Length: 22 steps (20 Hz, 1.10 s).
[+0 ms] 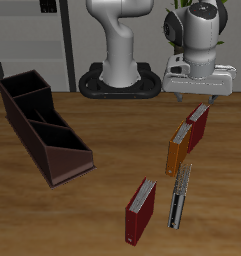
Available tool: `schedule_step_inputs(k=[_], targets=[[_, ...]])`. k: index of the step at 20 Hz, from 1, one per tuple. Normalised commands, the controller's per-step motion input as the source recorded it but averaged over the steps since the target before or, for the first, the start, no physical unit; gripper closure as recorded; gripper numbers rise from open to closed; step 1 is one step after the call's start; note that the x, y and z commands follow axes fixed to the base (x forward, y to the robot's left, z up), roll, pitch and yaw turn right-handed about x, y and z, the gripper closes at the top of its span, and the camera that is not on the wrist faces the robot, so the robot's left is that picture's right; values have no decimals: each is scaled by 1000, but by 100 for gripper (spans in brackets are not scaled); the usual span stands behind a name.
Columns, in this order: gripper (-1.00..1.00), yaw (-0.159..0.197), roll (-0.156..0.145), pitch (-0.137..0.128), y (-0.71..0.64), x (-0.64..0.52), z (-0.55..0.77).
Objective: Place the left red book into the right desk caddy's left compartment and place the striped book into the right desk caddy's right compartment
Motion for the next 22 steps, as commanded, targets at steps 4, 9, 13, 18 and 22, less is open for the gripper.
schedule_step_inputs(k=[4, 9, 13, 18, 22], targets=[[-100, -8, -10, -83, 94, -170, -77], [-100, -14, -18, -43, 107, -58, -129], [-100, -47, -62, -77, -82, 40, -111], [-100, -20, -21, -25, 18, 14, -128], [-100, -13, -8, -18, 85, -12, -127]])
